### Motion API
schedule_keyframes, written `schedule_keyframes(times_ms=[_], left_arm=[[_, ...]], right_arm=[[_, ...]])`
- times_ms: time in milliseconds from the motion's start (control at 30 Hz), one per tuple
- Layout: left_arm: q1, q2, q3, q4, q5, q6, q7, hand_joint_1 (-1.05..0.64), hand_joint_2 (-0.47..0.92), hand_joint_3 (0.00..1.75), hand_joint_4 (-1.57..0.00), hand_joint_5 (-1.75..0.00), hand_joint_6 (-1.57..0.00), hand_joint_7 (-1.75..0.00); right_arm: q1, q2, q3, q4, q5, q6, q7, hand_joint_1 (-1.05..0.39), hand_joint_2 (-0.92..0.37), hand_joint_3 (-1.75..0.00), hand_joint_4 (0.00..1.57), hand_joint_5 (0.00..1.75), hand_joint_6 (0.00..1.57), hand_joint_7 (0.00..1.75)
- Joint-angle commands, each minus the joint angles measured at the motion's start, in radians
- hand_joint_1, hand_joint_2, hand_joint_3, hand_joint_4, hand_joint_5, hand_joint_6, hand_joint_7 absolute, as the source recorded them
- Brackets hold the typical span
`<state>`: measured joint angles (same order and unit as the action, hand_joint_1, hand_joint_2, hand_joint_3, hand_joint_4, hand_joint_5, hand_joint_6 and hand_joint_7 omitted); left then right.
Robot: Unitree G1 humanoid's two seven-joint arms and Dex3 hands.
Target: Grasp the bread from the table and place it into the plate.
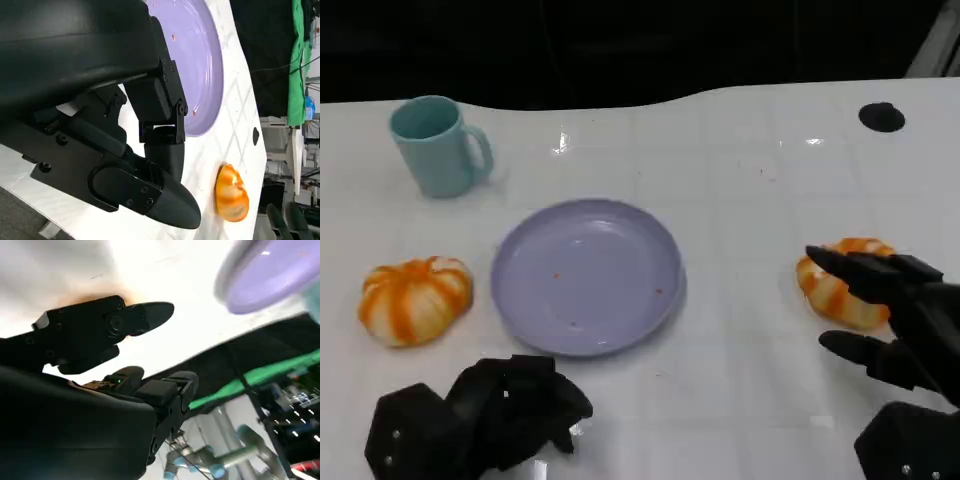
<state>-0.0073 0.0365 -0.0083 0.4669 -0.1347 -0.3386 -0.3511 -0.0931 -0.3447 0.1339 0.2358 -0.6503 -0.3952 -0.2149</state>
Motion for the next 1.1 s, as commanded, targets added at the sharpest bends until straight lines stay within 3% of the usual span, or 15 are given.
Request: schedule_keyframes(times_ms=[33,400,733,1100], left_arm=[[0.008,0.008,0.007,0.003,0.011,0.007,0.013,-1.05,0.86,0.0,-0.87,-1.51,-1.28,-0.78],[0.028,0.0,0.003,-0.016,-0.001,0.012,0.003,-1.05,0.84,0.0,-0.88,-1.52,-1.29,-0.76],[0.052,0.002,-0.003,-0.054,0.008,0.023,0.01,-1.05,0.85,0.01,-0.88,-1.51,-1.3,-0.75],[0.065,0.002,-0.007,-0.07,0.01,0.017,0.015,-1.05,0.85,0.01,-0.87,-1.52,-1.31,-0.76]], right_arm=[[-0.042,-0.04,0.013,-0.031,-0.071,0.11,0.023,-0.56,-0.92,-0.12,0.14,0.14,0.26,0.0],[-0.106,-0.037,0.106,-0.051,-0.182,0.319,0.108,-0.5,-0.92,-0.05,0.06,0.16,0.21,0.0],[-0.2,-0.025,0.191,0.045,-0.211,0.417,0.157,-0.4,-0.87,0.0,0.09,0.22,0.26,0.01],[-0.313,-0.004,0.242,0.273,-0.184,0.457,0.133,-0.36,-0.86,0.0,0.11,0.19,0.26,0.0]])
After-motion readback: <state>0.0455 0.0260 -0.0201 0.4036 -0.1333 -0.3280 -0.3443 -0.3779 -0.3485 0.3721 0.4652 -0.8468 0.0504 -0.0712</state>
